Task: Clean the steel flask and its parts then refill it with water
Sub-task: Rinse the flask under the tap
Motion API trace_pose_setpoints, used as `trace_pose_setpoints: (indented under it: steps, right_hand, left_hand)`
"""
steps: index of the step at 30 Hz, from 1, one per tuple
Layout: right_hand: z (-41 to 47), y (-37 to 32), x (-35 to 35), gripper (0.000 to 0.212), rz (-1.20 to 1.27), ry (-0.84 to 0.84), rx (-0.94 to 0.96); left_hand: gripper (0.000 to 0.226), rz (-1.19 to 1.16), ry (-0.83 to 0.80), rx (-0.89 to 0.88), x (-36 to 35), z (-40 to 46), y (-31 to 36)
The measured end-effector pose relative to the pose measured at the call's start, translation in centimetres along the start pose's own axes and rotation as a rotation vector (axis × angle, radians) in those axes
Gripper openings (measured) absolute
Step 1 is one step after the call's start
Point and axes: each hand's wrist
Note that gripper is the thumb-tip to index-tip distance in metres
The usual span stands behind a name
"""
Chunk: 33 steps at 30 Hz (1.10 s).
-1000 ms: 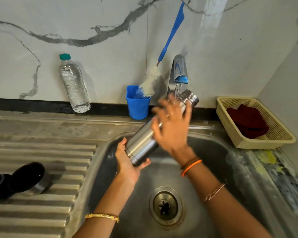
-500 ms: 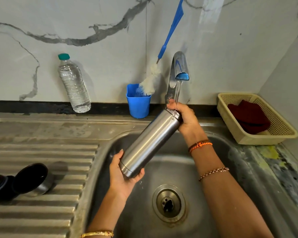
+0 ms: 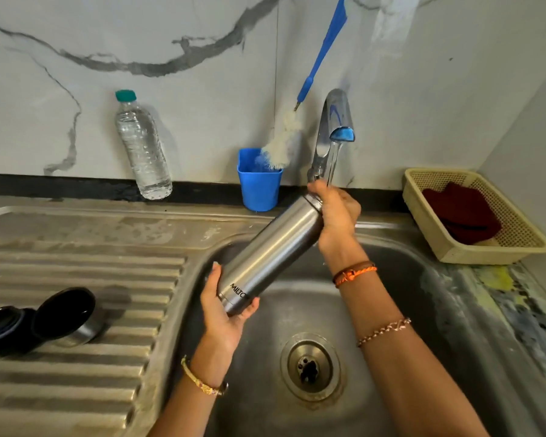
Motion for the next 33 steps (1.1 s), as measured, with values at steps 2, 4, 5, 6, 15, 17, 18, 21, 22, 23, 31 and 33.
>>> trace_pose_setpoints:
  steps: [2, 4, 5, 6, 15, 17, 18, 21, 22, 23, 31, 33]
  right_hand:
    - [-0.5, -0.8, -0.3, 0.025, -0.118, -0.261, 0.096]
    - [-1.5, -2.3, -0.2, 0.028, -0.209, -0.702, 0.18]
    - [-1.4, -2.9, -0.1, 0.028, -0.225, -0.856, 0.198]
    - [-1.1, -3.2, -0.2, 0.026, -0.222, -0.907, 0.203]
    - [-0.7, -1.4, 0.8, 0.025, -0.192, -0.601, 0.123]
    - [-0.6, -2.3, 1.3, 0.023, -0.184, -0.825, 0.124]
    - [-0.1, -2.2, 1.1, 0.023, -0.144, -0.761, 0.106]
    - [0.6, -1.0, 0.0, 0.019, -0.12, -0.146, 0.084]
    - [1.0, -0.6, -0.1, 0.019, -0.083, 0.055, 0.118]
    - [1.3, -0.4, 0.1, 0.018, -0.024, 0.152, 0.138]
    - [3.8, 2.3, 9.0, 0.028, 0.604, 0.048, -0.195]
    - [4.0, 4.4, 10.1, 0.04, 0.773, 0.051, -0.305]
  left_hand:
    - [0.03, -0.017, -0.002, 0.085, 0.1, 0.6, -0.1]
    - [0.043, 0.03, -0.096, 0.424, 0.2, 1.0, 0.3]
    - [0.048, 0.069, -0.158, 0.589, 0.2, 1.0, 0.5]
    - [0.051, 0.092, -0.194, 0.688, 0.2, 1.1, 0.6]
    - [0.043, 0.11, -0.087, 0.37, 0.5, 2.7, -0.8]
    - [0.053, 0.212, -0.159, 0.611, 0.7, 3.2, -0.2]
    - [0.056, 0.226, -0.163, 0.681, 0.5, 3.3, -0.1]
    - [0.054, 0.191, -0.102, 0.574, -0.6, 2.9, -0.9]
    - [0.051, 0.184, -0.086, 0.481, -1.2, 2.5, -1.2]
    - [0.048, 0.185, -0.075, 0.376, -1.6, 2.3, -1.3]
    - [0.019, 0.845, -0.46, -0.512, -9.4, -0.7, 2.1]
    - [0.03, 1.136, -0.628, -0.715, -11.5, -0.8, 2.4]
Point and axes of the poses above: each hand's wrist, its own z-axis towards the middle knuckle, its own x-axis out of the back of the hand, y = z × x, and after that the axes turned 13 degrees about -x, right-handed
